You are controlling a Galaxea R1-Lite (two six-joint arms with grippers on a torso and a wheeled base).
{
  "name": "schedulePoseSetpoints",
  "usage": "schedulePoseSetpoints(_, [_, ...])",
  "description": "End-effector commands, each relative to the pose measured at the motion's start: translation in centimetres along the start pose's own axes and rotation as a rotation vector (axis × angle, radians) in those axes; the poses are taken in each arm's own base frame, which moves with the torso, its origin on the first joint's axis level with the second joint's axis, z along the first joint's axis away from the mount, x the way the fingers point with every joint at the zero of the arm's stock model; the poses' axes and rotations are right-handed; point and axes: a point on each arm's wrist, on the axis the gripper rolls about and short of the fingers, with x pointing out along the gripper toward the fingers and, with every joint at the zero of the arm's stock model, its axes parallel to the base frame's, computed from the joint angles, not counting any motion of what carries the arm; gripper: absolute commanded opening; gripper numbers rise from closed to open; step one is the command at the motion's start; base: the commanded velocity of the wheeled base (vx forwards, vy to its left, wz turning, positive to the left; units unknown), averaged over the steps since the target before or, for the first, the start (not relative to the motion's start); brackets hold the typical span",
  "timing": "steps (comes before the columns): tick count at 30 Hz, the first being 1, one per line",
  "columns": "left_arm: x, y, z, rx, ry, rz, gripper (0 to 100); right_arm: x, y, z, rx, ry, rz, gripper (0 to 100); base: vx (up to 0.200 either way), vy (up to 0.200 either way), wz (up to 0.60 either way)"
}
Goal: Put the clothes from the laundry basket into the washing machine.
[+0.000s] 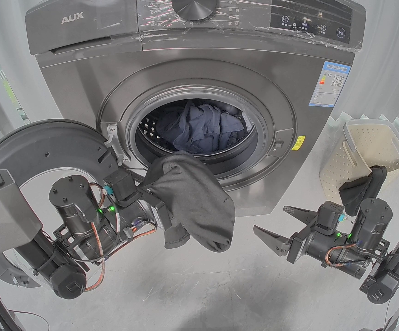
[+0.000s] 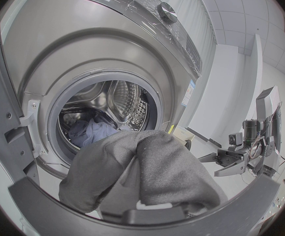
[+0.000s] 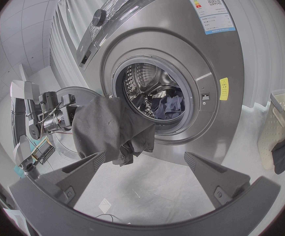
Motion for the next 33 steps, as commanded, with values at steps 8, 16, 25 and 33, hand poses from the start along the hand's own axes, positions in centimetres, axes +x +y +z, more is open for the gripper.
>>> schedulePoseSetpoints(8, [0.11,-0.66,-0.41,-0.005,0.011,0.007,0,0.23,-0.08,-0.39,0.002,0.015,-0.003,100,0.000,0.000,0.00])
schedulePoseSetpoints(16, [0.22,-0.63,-0.54,0.001,0.014,0.008,0,0.18,0.09,-0.36,0.001,0.015,0.002,100,0.025,0.000,0.00])
schedulePoseSetpoints(25, [0.16,-0.90,-0.72,0.012,0.021,0.001,0,0.20,0.24,-0.39,0.000,0.015,0.007,100,0.111,0.000,0.00])
schedulePoseSetpoints(33, [0.20,-1.20,-1.02,0.010,0.033,-0.009,0,0.15,0.28,-0.38,0.000,0.016,0.008,100,0.075,0.000,0.00])
